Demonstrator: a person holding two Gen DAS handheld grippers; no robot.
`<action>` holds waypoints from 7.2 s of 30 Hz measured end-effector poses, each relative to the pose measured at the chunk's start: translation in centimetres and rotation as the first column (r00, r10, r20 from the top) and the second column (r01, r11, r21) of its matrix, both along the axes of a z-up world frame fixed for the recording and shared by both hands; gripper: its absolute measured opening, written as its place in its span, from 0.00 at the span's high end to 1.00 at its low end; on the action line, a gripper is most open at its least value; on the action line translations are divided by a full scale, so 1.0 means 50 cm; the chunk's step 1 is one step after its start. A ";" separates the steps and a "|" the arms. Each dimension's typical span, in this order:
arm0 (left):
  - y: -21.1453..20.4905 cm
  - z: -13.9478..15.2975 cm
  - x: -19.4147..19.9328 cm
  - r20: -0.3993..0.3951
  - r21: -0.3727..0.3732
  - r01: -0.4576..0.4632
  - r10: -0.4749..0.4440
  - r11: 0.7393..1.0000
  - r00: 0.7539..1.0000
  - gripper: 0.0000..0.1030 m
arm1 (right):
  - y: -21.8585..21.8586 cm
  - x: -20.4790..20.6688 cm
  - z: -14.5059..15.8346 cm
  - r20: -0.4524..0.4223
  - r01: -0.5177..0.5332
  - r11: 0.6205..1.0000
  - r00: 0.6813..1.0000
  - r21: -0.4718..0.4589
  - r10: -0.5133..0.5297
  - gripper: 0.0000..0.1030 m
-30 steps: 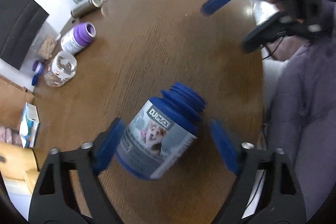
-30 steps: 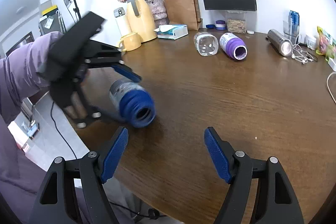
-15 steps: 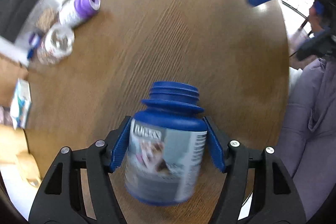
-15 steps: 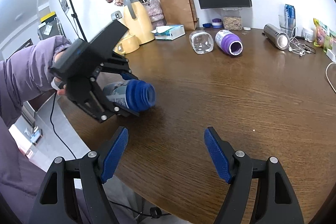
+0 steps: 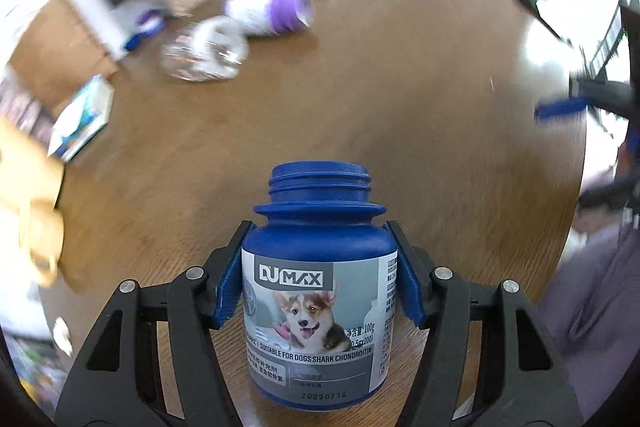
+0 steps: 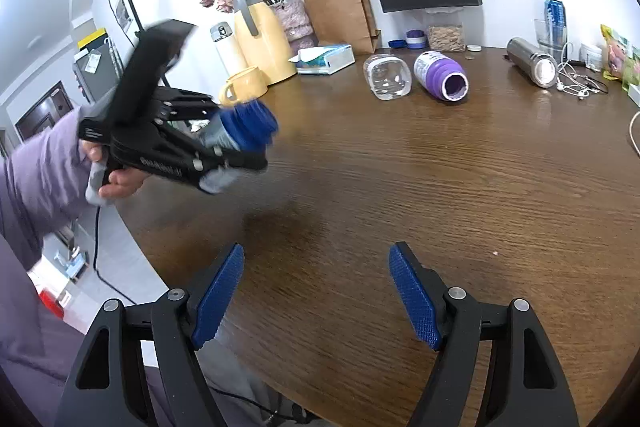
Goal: Flip cup upright
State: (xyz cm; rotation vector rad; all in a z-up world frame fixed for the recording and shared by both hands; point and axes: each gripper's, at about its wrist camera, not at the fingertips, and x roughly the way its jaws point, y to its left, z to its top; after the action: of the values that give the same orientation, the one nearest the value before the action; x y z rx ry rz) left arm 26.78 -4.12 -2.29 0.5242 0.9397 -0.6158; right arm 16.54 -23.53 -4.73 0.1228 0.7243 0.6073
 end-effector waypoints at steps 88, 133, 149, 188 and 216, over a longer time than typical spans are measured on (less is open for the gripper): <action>0.299 -0.027 -0.155 -0.109 -0.393 -0.661 0.682 0.639 0.724 0.16 | 0.287 0.121 -0.043 0.084 0.017 0.970 0.996 -0.244 0.004 0.34; 0.117 -0.070 0.014 0.016 -0.367 -0.615 0.665 0.698 0.746 0.42 | 0.014 0.130 0.010 -0.165 0.084 0.984 0.985 0.157 -0.058 0.17; 0.111 0.023 0.165 -0.445 -0.155 -0.519 0.410 0.840 0.796 0.03 | 0.019 0.120 0.009 -0.167 0.083 0.981 0.985 0.176 -0.054 0.17; 0.128 -0.153 0.010 0.131 -0.401 -0.551 0.641 0.732 0.757 0.37 | 0.049 0.086 -0.007 -0.157 0.071 0.991 0.986 0.109 -0.053 0.17; 0.139 0.124 -0.394 0.168 -0.403 -0.591 0.691 0.699 0.703 0.00 | 0.088 -0.176 0.186 0.132 0.233 0.965 0.967 -0.117 -0.218 0.17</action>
State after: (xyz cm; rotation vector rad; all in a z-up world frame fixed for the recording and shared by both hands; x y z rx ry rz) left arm 7.08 2.84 3.92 -0.0378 0.6383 -0.0163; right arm 7.74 -19.14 4.55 0.0461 0.6230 0.3442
